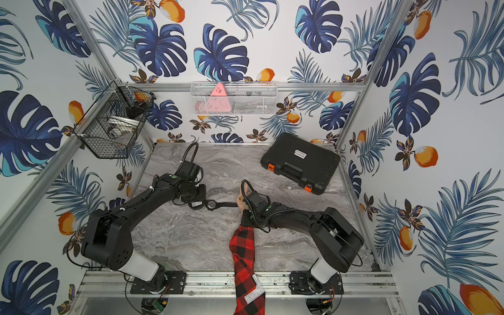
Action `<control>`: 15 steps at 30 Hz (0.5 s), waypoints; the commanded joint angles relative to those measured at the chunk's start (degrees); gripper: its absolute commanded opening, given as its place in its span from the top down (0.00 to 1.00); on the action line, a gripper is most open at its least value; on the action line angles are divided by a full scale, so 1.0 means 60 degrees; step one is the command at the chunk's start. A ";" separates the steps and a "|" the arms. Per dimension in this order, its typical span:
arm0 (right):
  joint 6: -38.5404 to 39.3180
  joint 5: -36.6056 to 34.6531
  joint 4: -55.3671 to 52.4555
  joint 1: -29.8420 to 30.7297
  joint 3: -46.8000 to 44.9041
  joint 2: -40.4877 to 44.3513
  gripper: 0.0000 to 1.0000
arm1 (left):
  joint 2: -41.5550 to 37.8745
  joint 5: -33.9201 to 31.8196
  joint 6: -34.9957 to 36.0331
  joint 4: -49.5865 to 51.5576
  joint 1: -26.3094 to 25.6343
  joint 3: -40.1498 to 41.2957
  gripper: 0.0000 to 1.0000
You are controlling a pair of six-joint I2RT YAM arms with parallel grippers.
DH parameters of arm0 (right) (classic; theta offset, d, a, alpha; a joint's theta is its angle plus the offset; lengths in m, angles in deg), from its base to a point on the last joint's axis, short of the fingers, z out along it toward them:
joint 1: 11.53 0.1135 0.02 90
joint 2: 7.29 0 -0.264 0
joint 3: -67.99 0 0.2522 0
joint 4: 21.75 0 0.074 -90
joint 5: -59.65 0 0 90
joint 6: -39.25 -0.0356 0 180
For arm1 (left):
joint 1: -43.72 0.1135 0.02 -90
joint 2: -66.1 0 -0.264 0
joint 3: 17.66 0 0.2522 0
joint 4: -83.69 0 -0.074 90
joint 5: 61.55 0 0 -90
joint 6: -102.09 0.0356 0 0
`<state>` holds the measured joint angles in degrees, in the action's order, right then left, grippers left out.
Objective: Take off the watch
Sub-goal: Pick up the hand from the center of the board, then place the watch at the center of the board, then place the hand at the center of the board.
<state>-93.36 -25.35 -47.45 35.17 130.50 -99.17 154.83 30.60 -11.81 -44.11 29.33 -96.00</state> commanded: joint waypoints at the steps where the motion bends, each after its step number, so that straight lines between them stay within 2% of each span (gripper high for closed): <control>1: -0.0061 -0.0107 0.0190 -0.0030 0.0004 0.0078 0.78 | -0.0108 -0.0037 0.0445 0.0480 0.0391 0.0065 1.00; 15: -0.0076 -0.0353 0.0041 -0.0217 -0.0054 0.0064 0.78 | 0.0065 0.0298 0.0793 0.0703 0.2099 0.0670 1.00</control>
<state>-93.36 -25.90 -48.00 34.10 130.11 -99.10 155.09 31.67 -8.79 -40.79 40.91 -92.24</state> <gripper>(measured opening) 0.364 0.080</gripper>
